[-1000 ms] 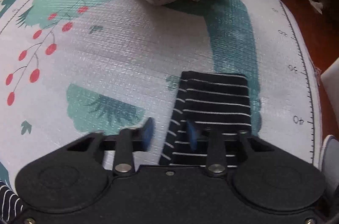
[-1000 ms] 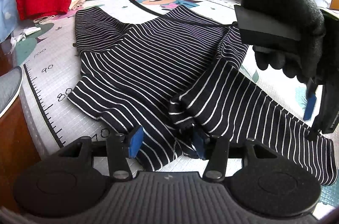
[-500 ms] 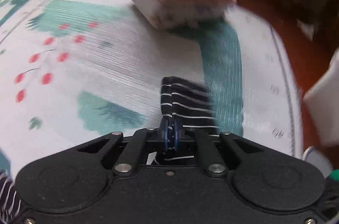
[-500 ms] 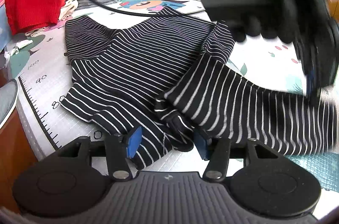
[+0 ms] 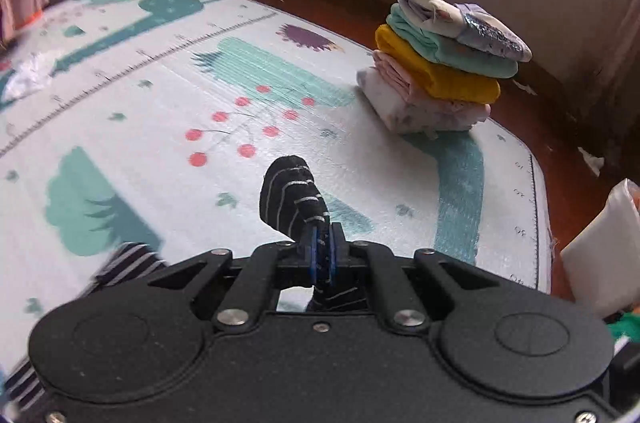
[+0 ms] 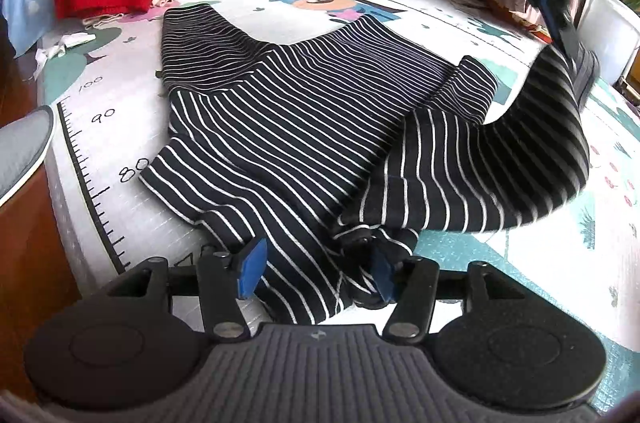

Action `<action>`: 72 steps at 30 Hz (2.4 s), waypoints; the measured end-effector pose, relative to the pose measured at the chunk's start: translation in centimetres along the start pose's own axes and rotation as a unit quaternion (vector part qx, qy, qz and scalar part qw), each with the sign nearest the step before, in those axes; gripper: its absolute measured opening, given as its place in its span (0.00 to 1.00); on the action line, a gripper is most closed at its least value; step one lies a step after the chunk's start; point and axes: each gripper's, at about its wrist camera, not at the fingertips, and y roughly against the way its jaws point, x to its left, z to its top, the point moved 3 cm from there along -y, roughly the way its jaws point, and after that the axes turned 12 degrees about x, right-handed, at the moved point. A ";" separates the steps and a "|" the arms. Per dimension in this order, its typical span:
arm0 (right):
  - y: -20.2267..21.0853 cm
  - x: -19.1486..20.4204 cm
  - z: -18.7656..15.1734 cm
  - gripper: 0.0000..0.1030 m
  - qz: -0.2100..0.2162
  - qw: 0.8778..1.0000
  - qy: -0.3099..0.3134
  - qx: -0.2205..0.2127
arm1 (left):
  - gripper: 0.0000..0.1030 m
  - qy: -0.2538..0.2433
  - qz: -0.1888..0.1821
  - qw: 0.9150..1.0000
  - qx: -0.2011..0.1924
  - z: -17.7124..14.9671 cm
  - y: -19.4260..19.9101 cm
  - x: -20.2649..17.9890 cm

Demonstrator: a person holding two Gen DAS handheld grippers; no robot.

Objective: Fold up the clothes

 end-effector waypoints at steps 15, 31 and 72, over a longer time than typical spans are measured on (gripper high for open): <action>3.2 -7.5 -0.9 0.61 0.069 0.981 -0.174 -0.055 | 0.04 -0.034 -0.074 0.997 -0.011 -4.4 5.2 -0.2; 0.8 -20.6 -3.6 0.71 0.418 0.690 -0.537 -0.247 | 0.04 -0.103 -0.253 0.962 -0.009 -3.7 6.7 -3.9; -3.1 -24.4 -10.6 0.43 0.170 0.697 -0.674 -0.176 | 0.34 0.256 0.104 0.961 0.005 -4.4 -4.0 13.3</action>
